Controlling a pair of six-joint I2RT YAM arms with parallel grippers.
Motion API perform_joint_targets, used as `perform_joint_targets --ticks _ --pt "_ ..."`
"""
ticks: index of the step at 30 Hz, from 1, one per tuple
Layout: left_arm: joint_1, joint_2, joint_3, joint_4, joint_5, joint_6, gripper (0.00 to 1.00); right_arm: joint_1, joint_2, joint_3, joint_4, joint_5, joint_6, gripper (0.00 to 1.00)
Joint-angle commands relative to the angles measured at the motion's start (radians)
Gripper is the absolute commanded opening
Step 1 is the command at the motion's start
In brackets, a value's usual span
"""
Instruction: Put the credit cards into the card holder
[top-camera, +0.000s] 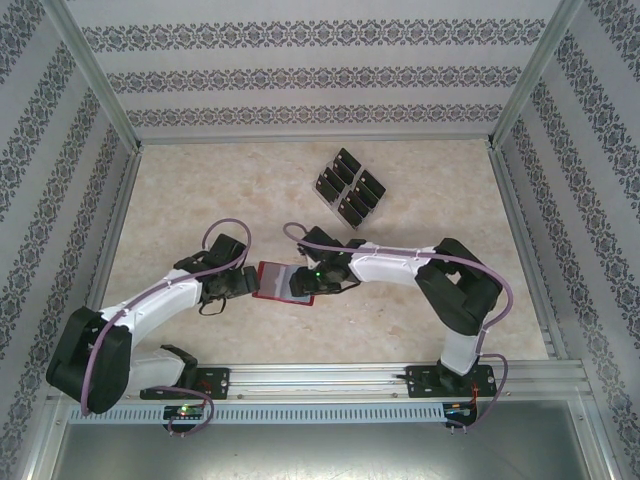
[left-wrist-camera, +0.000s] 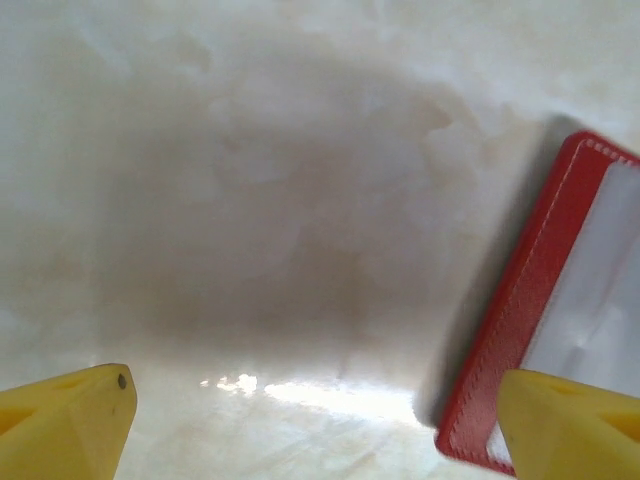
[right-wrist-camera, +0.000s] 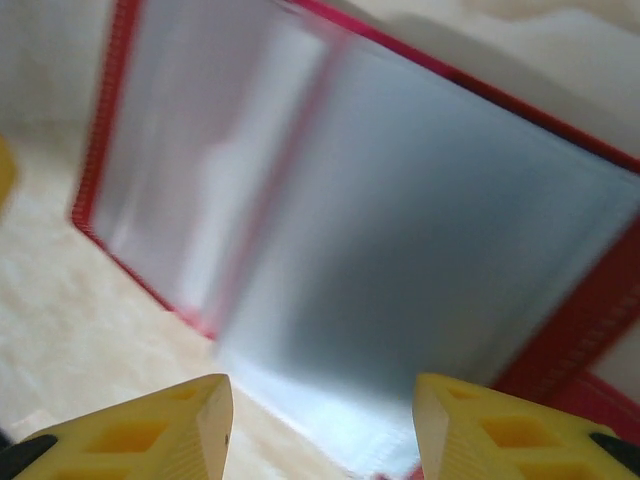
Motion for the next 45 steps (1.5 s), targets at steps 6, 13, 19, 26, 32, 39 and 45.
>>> perform_joint_targets --ticks 6,13,19,26,32,39,45 --pt "-0.024 0.022 0.054 0.004 0.038 0.038 0.93 -0.16 -0.083 -0.087 -0.054 0.051 -0.108 0.52" --pt "-0.064 0.085 0.107 0.013 0.055 0.058 0.93 -0.231 -0.155 -0.08 -0.071 0.02 -0.14 0.51" --pt "-0.098 0.176 0.167 0.033 0.064 0.09 0.93 -0.191 -0.202 -0.066 -0.052 -0.006 -0.09 0.51" --pt "-0.136 0.284 0.238 0.047 0.026 0.12 0.93 -0.153 -0.179 -0.073 -0.024 -0.004 -0.059 0.5" --pt "-0.152 0.367 0.284 0.029 -0.021 0.139 0.93 -0.131 -0.147 -0.082 0.006 -0.012 -0.047 0.49" --pt "-0.161 0.42 0.271 0.039 -0.045 0.127 0.92 -0.123 -0.112 -0.086 0.019 -0.015 -0.046 0.49" --pt "-0.165 0.428 0.244 0.063 -0.037 0.115 0.92 -0.11 -0.07 -0.073 0.03 -0.026 -0.043 0.49"
